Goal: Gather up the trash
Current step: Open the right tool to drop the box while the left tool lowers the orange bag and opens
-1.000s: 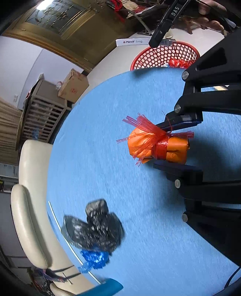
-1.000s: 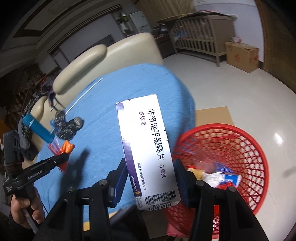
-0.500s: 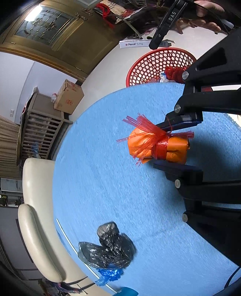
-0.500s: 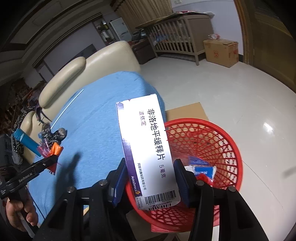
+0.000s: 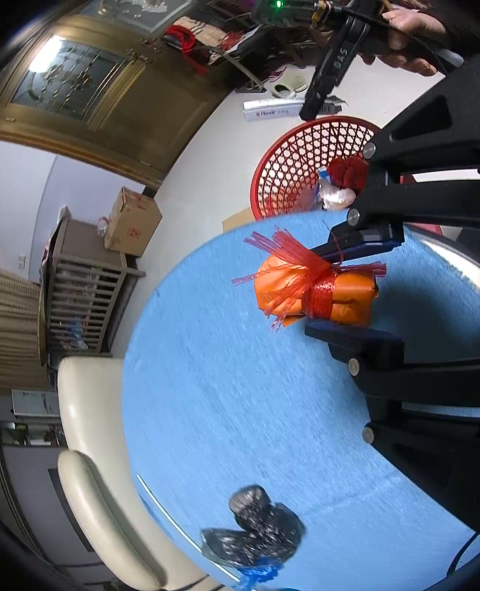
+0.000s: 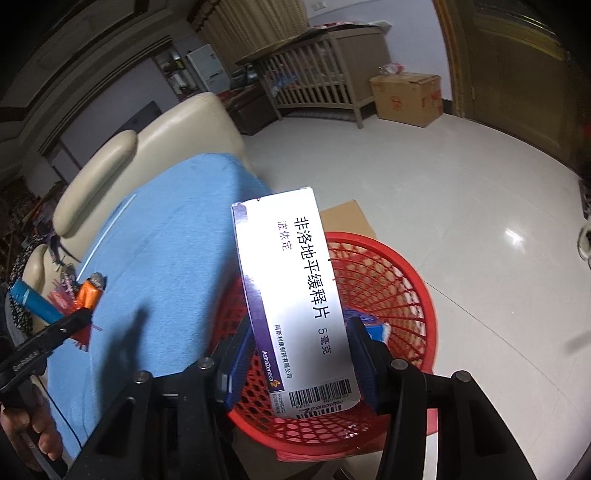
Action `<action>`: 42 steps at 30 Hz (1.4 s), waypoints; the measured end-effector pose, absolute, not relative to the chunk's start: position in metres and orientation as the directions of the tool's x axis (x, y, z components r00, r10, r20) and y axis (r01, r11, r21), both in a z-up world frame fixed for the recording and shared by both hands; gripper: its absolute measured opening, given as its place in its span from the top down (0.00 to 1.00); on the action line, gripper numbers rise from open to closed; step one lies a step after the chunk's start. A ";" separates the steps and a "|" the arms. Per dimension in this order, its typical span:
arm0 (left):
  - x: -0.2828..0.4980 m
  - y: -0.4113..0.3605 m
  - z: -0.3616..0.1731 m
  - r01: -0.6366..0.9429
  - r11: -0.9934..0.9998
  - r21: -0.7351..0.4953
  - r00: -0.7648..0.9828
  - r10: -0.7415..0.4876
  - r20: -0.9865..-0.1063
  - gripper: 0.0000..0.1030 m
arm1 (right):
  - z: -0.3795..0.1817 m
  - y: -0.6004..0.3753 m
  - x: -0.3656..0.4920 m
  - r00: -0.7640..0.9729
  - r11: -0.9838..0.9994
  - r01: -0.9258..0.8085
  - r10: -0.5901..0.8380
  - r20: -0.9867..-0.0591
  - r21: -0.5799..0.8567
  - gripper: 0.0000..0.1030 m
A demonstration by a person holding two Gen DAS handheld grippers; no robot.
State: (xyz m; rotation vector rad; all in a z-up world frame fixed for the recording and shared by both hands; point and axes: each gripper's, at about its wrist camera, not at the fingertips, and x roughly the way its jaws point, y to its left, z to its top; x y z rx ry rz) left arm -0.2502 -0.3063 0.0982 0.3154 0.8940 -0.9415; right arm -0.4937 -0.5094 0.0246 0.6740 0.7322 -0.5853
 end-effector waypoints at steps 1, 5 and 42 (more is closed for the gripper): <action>-0.252 -0.309 0.099 0.812 0.569 -0.129 0.273 -0.566 -0.778 0.67 | 0.021 -0.512 -0.496 0.600 0.635 0.692 -0.241 -0.763 0.344 0.49; -0.262 -0.323 0.101 0.832 0.542 -0.118 0.262 -0.572 -0.777 0.67 | 0.004 -0.521 -0.503 0.571 0.596 0.719 -0.214 -0.793 0.357 0.47; -0.335 -0.437 0.055 0.937 0.339 -0.080 0.104 -0.490 -0.865 0.67 | 0.036 -0.564 -0.569 0.619 0.465 0.769 -0.369 -0.693 0.440 0.45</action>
